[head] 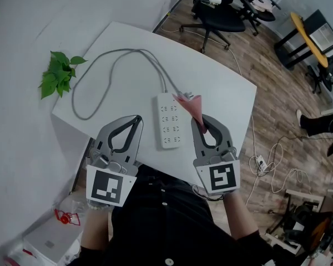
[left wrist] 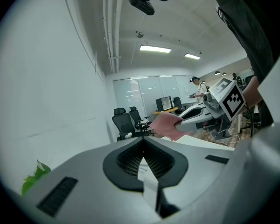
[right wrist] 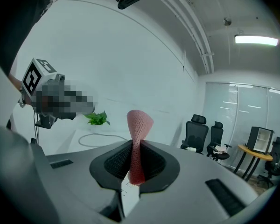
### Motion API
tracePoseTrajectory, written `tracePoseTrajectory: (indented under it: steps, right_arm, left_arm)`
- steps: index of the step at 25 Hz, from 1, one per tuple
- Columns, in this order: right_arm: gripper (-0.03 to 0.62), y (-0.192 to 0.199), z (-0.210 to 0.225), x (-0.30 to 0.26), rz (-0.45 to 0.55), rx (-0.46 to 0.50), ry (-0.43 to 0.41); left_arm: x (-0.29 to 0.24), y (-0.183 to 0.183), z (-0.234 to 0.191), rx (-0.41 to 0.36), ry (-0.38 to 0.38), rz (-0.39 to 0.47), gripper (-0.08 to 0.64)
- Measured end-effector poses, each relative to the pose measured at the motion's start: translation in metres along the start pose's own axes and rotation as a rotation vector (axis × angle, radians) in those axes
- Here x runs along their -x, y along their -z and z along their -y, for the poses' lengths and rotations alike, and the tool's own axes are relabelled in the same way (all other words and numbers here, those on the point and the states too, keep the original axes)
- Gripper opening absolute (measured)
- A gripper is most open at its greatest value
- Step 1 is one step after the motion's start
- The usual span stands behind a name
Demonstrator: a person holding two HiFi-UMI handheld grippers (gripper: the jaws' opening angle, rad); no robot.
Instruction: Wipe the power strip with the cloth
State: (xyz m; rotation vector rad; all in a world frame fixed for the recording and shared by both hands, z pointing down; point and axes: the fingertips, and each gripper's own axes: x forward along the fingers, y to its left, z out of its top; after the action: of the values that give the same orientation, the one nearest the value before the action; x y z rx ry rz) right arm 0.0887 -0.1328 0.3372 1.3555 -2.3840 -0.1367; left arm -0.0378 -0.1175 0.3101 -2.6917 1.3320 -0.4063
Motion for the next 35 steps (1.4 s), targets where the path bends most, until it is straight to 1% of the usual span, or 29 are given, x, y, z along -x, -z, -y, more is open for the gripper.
tracePoseTrajectory:
  steps: [12,24,35]
  right_arm:
    - [0.057,-0.003,-0.005,-0.001,0.007,0.008,-0.012]
    - [0.057,-0.005,-0.015,-0.005,-0.007,0.012,-0.035]
    - [0.057,-0.01,-0.018,-0.01,-0.005,0.046,-0.036]
  left_arm:
    - [0.003,0.001,0.001,0.0,-0.003,-0.001,0.012]
    - [0.008,0.006,-0.004,0.022,-0.017,-0.013,0.012]
    - [0.008,0.007,-0.009,0.029,-0.019,0.011,0.012]
